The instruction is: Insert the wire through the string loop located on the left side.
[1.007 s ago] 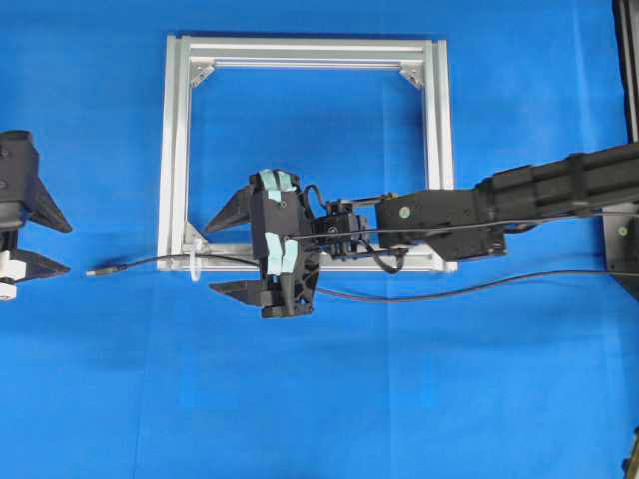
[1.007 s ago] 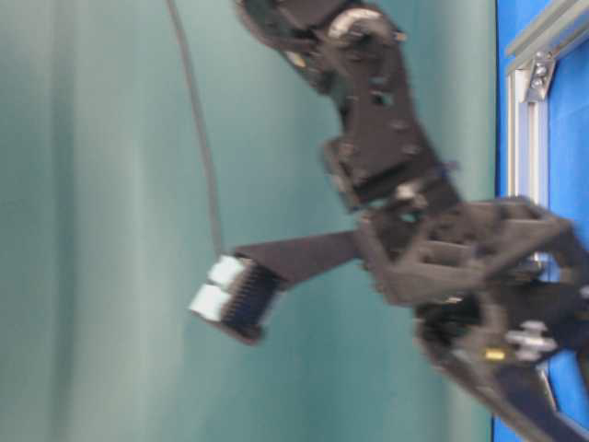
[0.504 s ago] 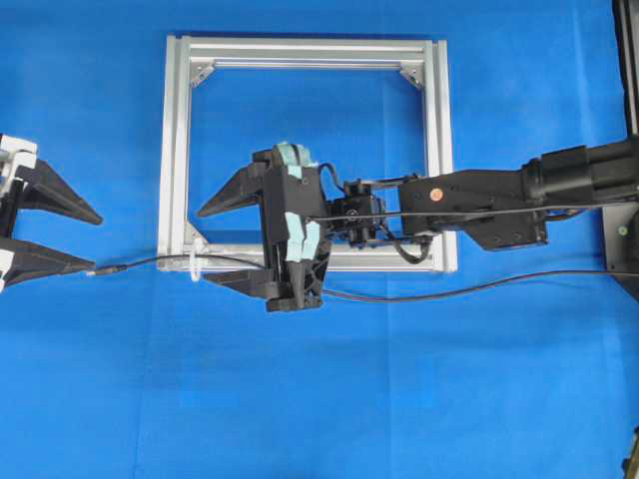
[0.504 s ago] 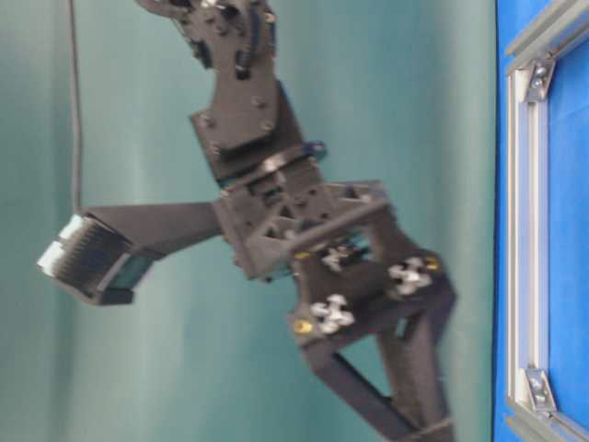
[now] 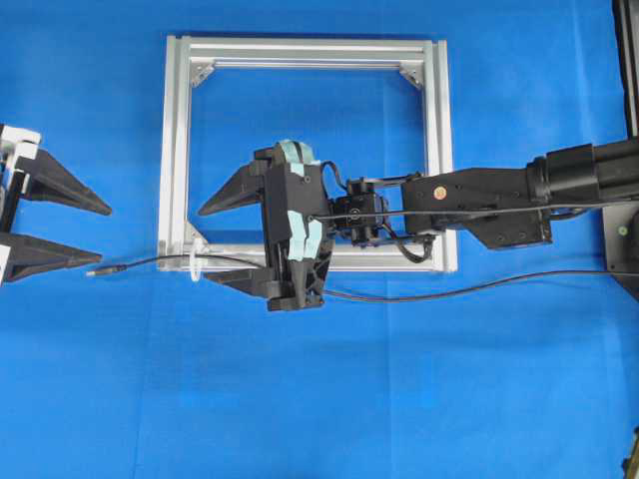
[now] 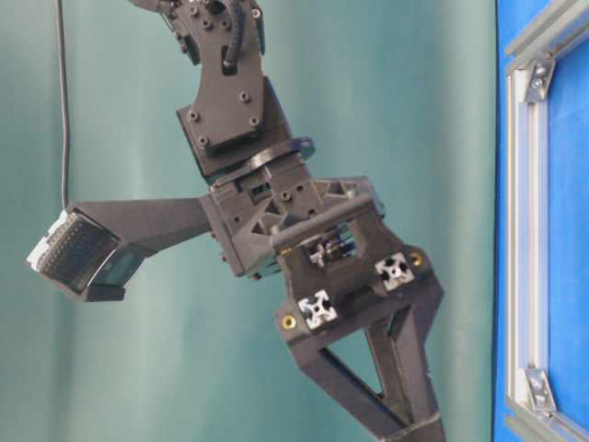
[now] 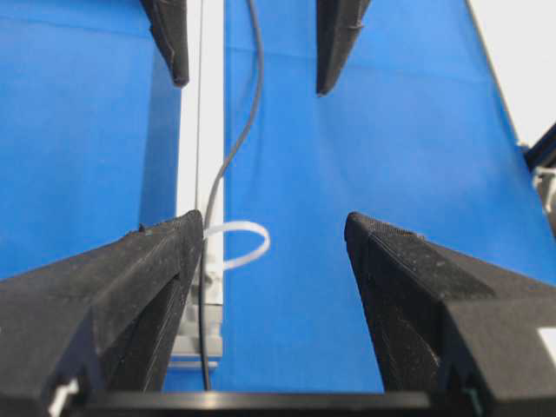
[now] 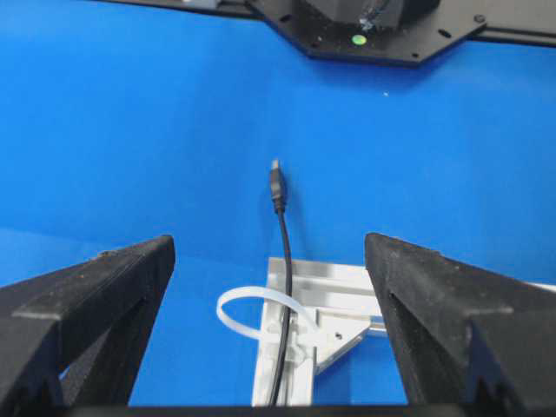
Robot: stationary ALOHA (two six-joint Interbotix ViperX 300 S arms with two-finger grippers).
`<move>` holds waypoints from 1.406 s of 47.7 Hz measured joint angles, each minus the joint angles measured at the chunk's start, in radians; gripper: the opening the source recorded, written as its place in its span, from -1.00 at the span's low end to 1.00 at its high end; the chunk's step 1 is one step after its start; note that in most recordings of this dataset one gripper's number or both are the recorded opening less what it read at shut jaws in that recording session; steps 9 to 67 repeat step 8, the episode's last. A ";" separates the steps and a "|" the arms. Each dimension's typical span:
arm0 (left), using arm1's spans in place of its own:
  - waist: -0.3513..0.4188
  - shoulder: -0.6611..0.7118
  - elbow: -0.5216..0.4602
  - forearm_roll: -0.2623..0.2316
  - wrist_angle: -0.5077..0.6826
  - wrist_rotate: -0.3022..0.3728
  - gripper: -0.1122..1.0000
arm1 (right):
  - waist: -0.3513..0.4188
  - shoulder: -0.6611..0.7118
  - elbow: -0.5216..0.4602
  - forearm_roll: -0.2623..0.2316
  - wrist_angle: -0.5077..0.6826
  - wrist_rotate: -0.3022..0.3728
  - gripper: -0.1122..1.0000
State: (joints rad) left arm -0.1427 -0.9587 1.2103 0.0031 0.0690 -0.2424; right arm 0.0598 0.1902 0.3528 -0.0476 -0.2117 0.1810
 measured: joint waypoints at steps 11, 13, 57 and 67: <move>0.003 0.000 0.000 0.000 0.000 -0.002 0.28 | 0.000 0.000 0.000 0.000 0.000 0.000 0.85; 0.003 0.000 0.000 0.000 0.000 -0.002 0.28 | 0.000 0.000 0.000 0.000 0.000 0.000 0.85; 0.003 0.000 0.000 0.000 0.000 -0.002 0.28 | 0.000 0.000 0.000 0.000 0.000 0.000 0.85; 0.003 0.000 0.000 0.000 0.000 -0.002 0.28 | 0.000 0.000 0.000 0.000 0.000 0.000 0.85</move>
